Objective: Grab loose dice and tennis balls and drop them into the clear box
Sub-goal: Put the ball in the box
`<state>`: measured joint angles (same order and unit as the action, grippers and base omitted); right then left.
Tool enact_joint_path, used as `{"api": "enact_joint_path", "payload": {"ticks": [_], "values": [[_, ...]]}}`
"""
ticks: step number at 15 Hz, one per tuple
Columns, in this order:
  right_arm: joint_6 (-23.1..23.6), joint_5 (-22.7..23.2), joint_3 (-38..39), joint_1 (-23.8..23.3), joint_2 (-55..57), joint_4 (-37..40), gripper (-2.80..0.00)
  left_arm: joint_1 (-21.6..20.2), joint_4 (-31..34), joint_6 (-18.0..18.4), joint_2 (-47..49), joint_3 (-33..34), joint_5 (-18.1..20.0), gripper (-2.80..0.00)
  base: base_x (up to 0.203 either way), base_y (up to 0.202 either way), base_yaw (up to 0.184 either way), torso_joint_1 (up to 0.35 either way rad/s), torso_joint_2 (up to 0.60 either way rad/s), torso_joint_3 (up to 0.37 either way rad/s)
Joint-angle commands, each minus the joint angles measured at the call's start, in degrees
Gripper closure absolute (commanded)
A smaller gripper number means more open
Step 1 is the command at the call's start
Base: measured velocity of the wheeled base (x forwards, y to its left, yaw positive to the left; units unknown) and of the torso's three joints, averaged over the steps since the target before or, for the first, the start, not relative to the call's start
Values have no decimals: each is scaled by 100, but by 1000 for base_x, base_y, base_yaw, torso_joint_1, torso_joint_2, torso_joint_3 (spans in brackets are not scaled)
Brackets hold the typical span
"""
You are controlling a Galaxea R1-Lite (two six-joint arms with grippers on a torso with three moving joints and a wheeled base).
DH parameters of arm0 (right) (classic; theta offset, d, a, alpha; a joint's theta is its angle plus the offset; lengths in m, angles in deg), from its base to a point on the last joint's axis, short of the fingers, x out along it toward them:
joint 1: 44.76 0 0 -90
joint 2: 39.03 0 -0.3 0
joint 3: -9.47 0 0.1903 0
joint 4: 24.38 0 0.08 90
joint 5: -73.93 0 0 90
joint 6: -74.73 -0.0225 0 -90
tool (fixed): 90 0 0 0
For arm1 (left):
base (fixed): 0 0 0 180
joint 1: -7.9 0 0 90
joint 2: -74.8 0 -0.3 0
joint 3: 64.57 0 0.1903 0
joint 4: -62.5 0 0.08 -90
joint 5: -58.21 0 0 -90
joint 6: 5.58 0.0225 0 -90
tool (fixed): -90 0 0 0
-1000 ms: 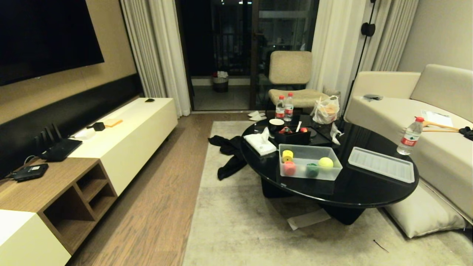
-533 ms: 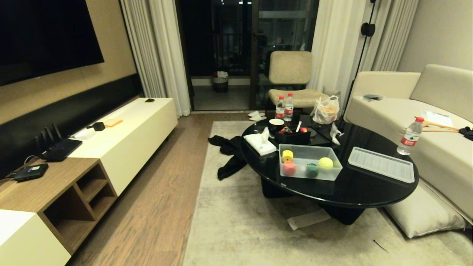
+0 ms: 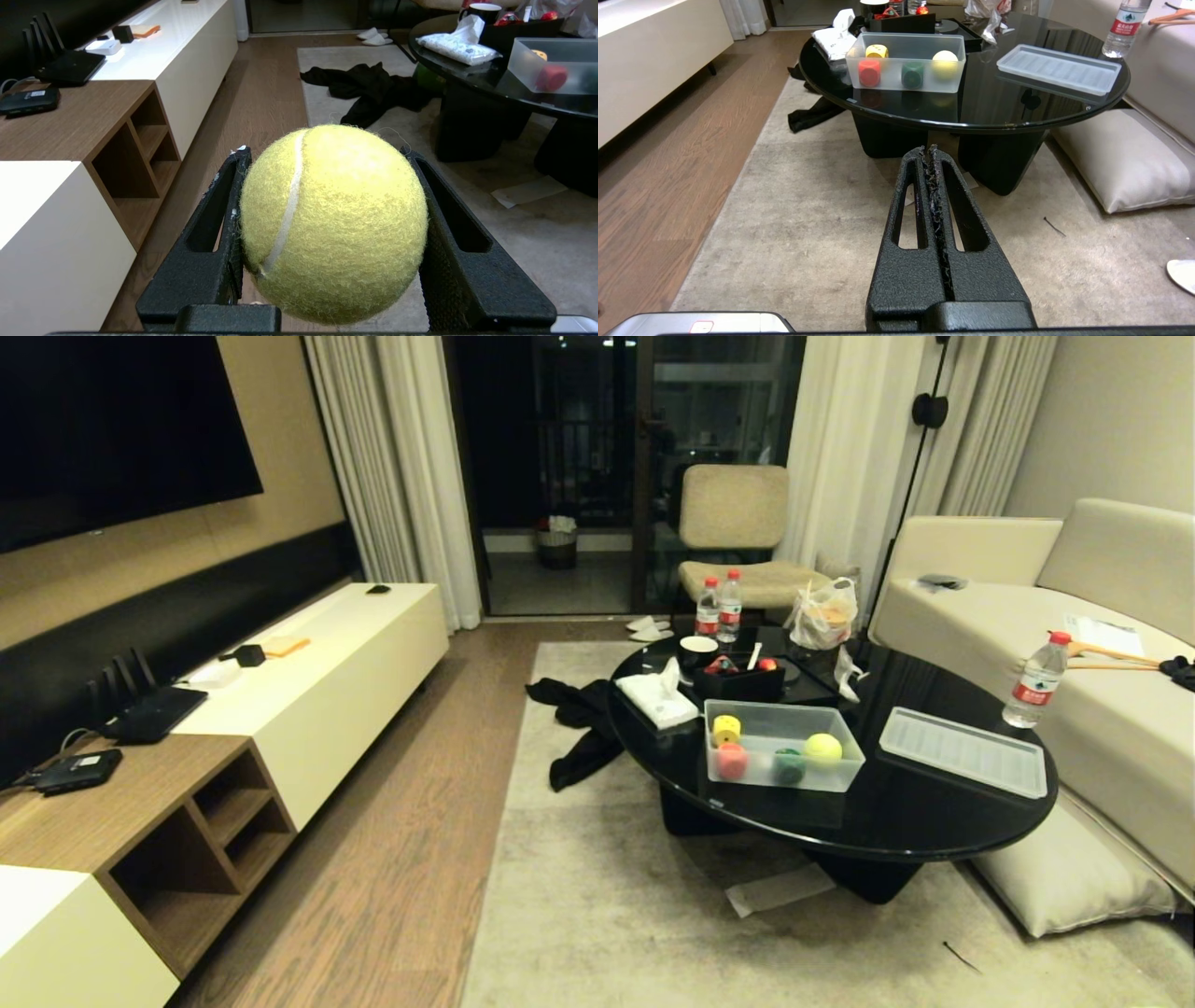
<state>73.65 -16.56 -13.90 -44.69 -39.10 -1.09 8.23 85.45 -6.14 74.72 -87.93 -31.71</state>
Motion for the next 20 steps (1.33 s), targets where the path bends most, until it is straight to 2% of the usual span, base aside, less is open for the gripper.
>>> {"api": "enact_joint_path", "payload": {"ticks": [1, 20], "values": [[0, 5, 8, 1, 7, -1, 0, 2, -2, -1, 7, 9, 1, 0, 0, 0, 0, 0, 0, 0], [-6, 2, 2, 1, 7, -1, 0, 2, -2, -4, 7, 9, 1, 0, 0, 0, 0, 0, 0, 0]]}}
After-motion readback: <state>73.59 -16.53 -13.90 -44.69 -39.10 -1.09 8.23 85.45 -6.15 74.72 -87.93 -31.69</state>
